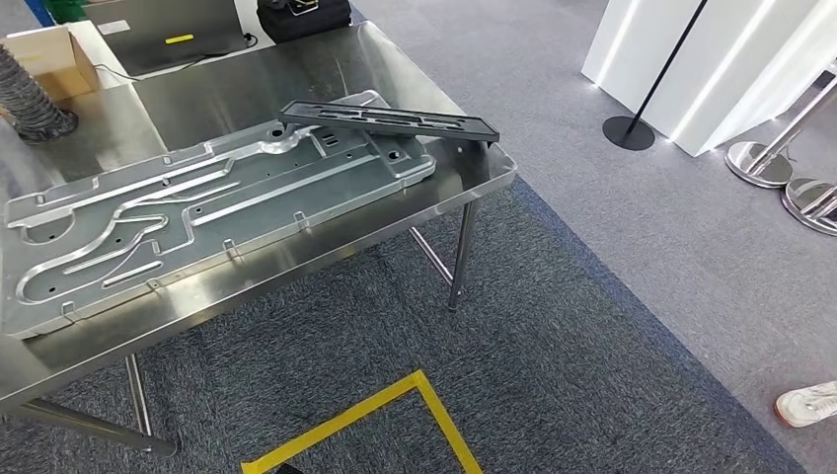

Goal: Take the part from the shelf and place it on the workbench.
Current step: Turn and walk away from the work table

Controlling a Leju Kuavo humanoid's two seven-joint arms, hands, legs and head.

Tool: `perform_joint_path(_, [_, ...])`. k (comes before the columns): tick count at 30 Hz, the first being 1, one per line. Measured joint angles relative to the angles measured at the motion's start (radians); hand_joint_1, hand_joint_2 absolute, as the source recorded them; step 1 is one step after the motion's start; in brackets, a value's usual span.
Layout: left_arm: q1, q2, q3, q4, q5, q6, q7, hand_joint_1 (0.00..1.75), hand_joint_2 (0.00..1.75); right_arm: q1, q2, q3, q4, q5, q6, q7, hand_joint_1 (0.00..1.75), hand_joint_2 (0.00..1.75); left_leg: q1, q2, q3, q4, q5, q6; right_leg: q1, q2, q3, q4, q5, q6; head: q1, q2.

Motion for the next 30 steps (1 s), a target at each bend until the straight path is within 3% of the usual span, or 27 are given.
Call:
perform_joint_path(2, [-0.004,-0.002,0.0,0.0,0.0,0.0,0.0,0.0,0.0,0.0,-0.003,0.004,0.0,0.003,-0.002,0.001,0.0,0.0,-0.002,-0.01,-0.002,0.001,0.001,-0.007,0.003,0.019,0.06,-0.119,0.039,-0.011,0.0,0.0])
perform_joint_path(5, [-0.007,-0.003,0.0,0.0,0.002,-0.001,-0.001,0.0,0.0,0.001,-0.005,0.009,0.0,0.007,-0.007,0.006,0.0,0.0,-0.002,-0.026,-0.008,0.0,0.005,-0.024,0.006,0.012,0.072,-0.149,0.042,-0.026,0.0,0.0])
perform_joint_path(7, [-0.006,-0.003,0.0,0.0,0.004,-0.001,-0.002,0.0,0.0,0.0,-0.005,0.012,0.0,0.009,-0.01,0.008,0.0,0.0,-0.002,-0.021,-0.018,0.024,-0.013,-0.035,0.002,-0.003,0.076,-0.163,0.049,-0.039,0.0,0.0])
perform_joint_path(10, [-0.006,-0.003,0.0,0.0,0.005,-0.001,-0.003,0.0,0.0,0.001,-0.005,0.014,0.0,0.012,-0.014,0.01,0.0,0.0,0.0,-0.003,-0.091,0.187,-0.103,-0.043,0.002,-0.03,0.079,-0.171,0.053,-0.052,0.0,0.0])
perform_joint_path(11, [-0.005,-0.003,0.0,0.0,0.005,-0.001,-0.003,0.0,0.0,0.002,-0.005,0.015,0.0,0.012,-0.014,0.01,0.0,0.0,0.001,-0.002,-0.118,0.245,-0.125,-0.045,0.003,-0.04,0.078,-0.17,0.052,-0.052,0.0,0.0])
perform_joint_path(12, [-0.003,-0.003,0.0,0.0,0.005,-0.001,-0.003,0.0,0.0,0.002,-0.005,0.016,0.0,0.012,-0.014,0.011,0.0,0.0,0.002,0.0,-0.133,0.275,-0.129,-0.048,0.003,-0.049,0.078,-0.169,0.051,-0.052,0.0,0.0])
perform_joint_path(13, [-0.001,-0.003,0.0,0.0,0.005,-0.001,-0.003,0.0,0.0,0.002,-0.005,0.017,0.0,0.012,-0.014,0.011,0.0,0.0,0.003,0.004,-0.13,0.268,-0.113,-0.05,0.003,-0.058,0.078,-0.167,0.05,-0.051,0.0,0.0])
perform_joint_path(14, [0.0,-0.002,0.0,0.0,0.005,-0.001,-0.003,0.0,0.0,0.002,-0.005,0.018,0.0,0.013,-0.014,0.011,0.0,0.0,0.004,0.011,-0.109,0.224,-0.082,-0.051,0.002,-0.067,0.079,-0.165,0.048,-0.049,0.0,0.0])
perform_joint_path(16, [-0.001,-0.001,0.0,0.0,0.005,-0.001,-0.004,0.0,0.0,0.002,-0.005,0.02,0.0,0.013,-0.014,0.011,0.0,0.0,0.001,0.046,-0.045,0.091,-0.022,-0.049,0.004,-0.083,0.079,-0.154,0.04,-0.041,0.0,0.0])
perform_joint_path(17, [-0.003,-0.001,0.0,0.0,0.005,-0.001,-0.004,0.0,0.0,0.002,-0.005,0.021,0.0,0.013,-0.014,0.011,0.0,0.0,0.0,0.059,-0.024,0.045,-0.007,-0.043,0.006,-0.091,0.078,-0.148,0.036,-0.035,0.0,0.0])
perform_joint_path(19, [-0.004,0.001,0.0,0.0,0.005,-0.001,-0.005,0.0,0.0,0.0,-0.005,0.021,0.0,0.013,-0.015,0.011,0.0,0.0,-0.006,0.065,-0.015,0.016,-0.006,-0.028,0.011,-0.106,0.078,-0.142,0.032,-0.024,0.0,0.0])
perform_joint_path(21, [-0.003,0.002,0.0,0.0,0.005,-0.001,-0.005,0.0,0.0,-0.003,-0.004,0.022,0.0,0.013,-0.015,0.011,0.0,0.0,-0.006,0.046,-0.018,0.012,0.0,-0.014,0.007,-0.113,0.08,-0.139,0.028,-0.013,0.0,0.0])
perform_joint_path(23, [-0.004,0.002,0.0,0.0,0.005,-0.001,-0.005,0.0,0.0,-0.004,-0.004,0.023,0.0,0.012,-0.015,0.011,0.0,0.0,-0.003,0.029,-0.02,0.007,0.008,-0.001,0.002,-0.081,0.063,-0.095,-0.008,-0.002,0.0,0.0])
perform_joint_path(25, [-0.005,0.001,0.0,0.0,0.005,-0.001,-0.005,0.0,0.0,-0.001,-0.005,0.023,0.0,0.012,-0.015,0.011,0.0,0.0,-0.003,0.012,-0.023,0.006,0.013,0.006,0.0,-0.04,0.008,0.026,-0.077,0.004,0.0,0.0])
perform_joint_path(27, [-0.003,0.001,0.0,0.0,0.005,-0.001,-0.005,0.0,0.0,0.002,-0.005,0.023,0.0,0.012,-0.016,0.01,0.0,0.0,-0.005,-0.01,-0.026,0.007,0.016,0.008,0.001,-0.028,-0.045,0.137,-0.114,0.005,0.0,0.0])
perform_joint_path(28, [-0.002,0.001,0.0,0.0,0.005,-0.001,-0.005,0.0,0.0,0.003,-0.005,0.023,0.0,0.012,-0.016,0.01,0.0,0.0,-0.006,-0.022,-0.027,0.007,0.016,0.007,0.001,-0.026,-0.049,0.143,-0.103,0.002,0.0,0.0])
perform_joint_path(30, [-0.002,0.001,0.0,0.0,0.005,-0.001,-0.005,0.0,0.0,0.003,-0.005,0.023,0.0,0.012,-0.015,0.01,0.0,0.0,-0.009,-0.049,-0.024,0.007,0.018,0.006,0.002,-0.009,-0.002,0.039,-0.032,-0.009,0.0,0.0])
